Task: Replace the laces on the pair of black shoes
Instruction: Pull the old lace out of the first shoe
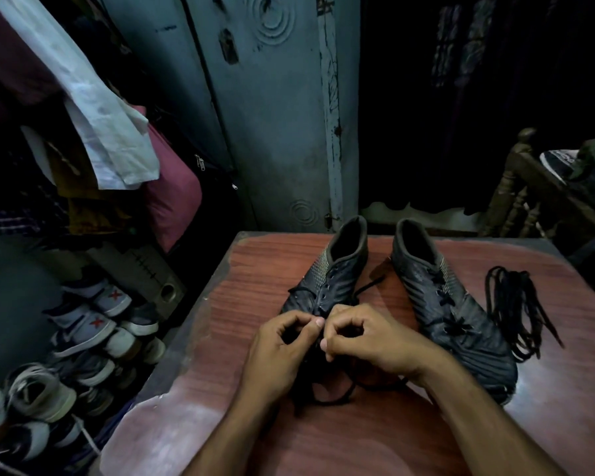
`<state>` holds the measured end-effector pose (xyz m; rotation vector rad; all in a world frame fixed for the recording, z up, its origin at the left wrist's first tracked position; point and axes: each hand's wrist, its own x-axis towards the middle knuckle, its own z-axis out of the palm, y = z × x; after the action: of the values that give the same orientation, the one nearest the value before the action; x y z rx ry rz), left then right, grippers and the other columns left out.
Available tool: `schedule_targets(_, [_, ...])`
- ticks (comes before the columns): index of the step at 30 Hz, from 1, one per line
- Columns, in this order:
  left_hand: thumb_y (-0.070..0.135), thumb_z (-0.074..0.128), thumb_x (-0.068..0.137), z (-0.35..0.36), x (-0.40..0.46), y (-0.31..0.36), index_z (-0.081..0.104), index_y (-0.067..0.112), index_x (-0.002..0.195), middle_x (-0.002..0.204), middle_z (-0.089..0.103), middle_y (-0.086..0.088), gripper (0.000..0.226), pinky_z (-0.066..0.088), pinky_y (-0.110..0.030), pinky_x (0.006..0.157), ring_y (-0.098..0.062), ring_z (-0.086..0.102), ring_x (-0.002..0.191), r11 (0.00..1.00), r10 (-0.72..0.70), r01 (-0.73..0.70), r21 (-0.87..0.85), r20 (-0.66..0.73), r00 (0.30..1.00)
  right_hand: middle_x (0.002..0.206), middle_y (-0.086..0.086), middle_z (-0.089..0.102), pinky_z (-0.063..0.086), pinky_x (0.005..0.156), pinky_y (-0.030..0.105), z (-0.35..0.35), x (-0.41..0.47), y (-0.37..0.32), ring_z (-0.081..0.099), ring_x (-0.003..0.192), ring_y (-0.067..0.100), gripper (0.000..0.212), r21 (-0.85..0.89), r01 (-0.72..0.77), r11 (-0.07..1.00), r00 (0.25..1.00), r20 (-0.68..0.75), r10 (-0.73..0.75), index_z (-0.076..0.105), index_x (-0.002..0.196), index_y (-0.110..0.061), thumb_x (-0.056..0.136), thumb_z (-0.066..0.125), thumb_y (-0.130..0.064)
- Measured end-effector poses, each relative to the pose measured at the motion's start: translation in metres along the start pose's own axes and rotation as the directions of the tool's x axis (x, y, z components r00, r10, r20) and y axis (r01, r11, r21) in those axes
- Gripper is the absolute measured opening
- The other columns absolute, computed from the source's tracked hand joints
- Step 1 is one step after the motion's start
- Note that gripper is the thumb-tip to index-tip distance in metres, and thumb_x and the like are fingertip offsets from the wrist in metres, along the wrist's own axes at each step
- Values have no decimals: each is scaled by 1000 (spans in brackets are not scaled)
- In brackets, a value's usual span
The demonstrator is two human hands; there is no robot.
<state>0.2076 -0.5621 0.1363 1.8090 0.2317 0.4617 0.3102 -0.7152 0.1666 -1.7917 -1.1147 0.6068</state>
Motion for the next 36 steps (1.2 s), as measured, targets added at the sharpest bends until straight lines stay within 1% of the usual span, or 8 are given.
schedule_targets(4, [26, 68, 84, -2, -1, -2, 76, 22, 81, 79, 74, -1, 10, 51, -28, 69, -10, 67, 75, 1000, -11, 11, -26, -6, 1000, 82, -7, 62, 44, 78, 25, 3, 2, 2, 59, 82, 3, 24, -2, -17, 1000, 999, -49, 17, 72, 70, -30, 90, 73, -43])
schedule_targets(8, [14, 70, 90, -5, -3, 2, 75, 17, 77, 73, 71, -1, 15, 50, -25, 65, -10, 63, 69, 993, 29, -22, -117, 59, 998, 68, 4, 64, 41, 66, 36, 12, 6, 4, 53, 65, 8, 44, 43, -95, 995, 972, -210, 102, 72, 72, -20, 92, 63, -58])
schedule_targets(12, [28, 70, 82, -8, -4, -1, 69, 23, 72, 68, 58, 7, 11, 42, -24, 65, -7, 52, 68, 996, 53, -43, -83, 119, 991, 58, 1, 57, 35, 56, 28, 18, 8, 3, 46, 56, 1, 40, -13, -162, 987, 942, -300, 150, 68, 66, -16, 97, 64, -42])
schedule_targets(14, [33, 70, 80, -8, -4, -2, 69, 24, 72, 69, 58, 8, 12, 42, -25, 66, -7, 52, 69, 996, 58, -48, -76, 130, 990, 57, -7, 59, 35, 56, 22, 16, 7, 1, 48, 57, -2, 36, 11, -148, 989, 948, -284, 145, 68, 64, -19, 97, 67, -33])
schedule_targets(19, [41, 65, 85, -6, -2, -1, 66, 16, 74, 72, 62, -1, 27, 44, -30, 66, -11, 54, 70, 995, 44, -37, -90, 80, 996, 72, 10, 63, 38, 66, 22, 4, 0, -2, 52, 70, 5, 27, 77, -57, 995, 990, -123, 66, 69, 70, -13, 95, 69, -21])
schedule_targets(25, [38, 58, 92, -1, -1, -4, 68, 22, 77, 71, 65, 6, 24, 47, -36, 67, -7, 58, 70, 997, 23, -25, 73, 29, 999, 80, -8, 56, 39, 74, 16, -3, -4, -4, 55, 79, 4, 30, 34, -29, 999, 999, 20, 28, 67, 64, -25, 92, 71, -20])
schedule_targets(29, [50, 61, 90, 0, -1, 0, 70, 22, 74, 71, 69, 1, 34, 50, -42, 68, -10, 62, 70, 996, 8, -11, 85, 38, 999, 84, -6, 53, 41, 80, 24, -4, -3, -1, 54, 83, 7, 24, -11, -12, 1000, 998, 66, 13, 69, 67, -27, 90, 71, -29])
schedule_targets(36, [27, 68, 91, -5, -3, 2, 73, 19, 79, 76, 73, -6, 16, 53, -37, 65, -18, 67, 69, 1000, -7, 7, 0, 73, 997, 82, -7, 59, 41, 75, 20, 1, 0, -1, 57, 79, 1, 35, -66, -46, 997, 999, -12, 45, 72, 70, -24, 94, 67, -48])
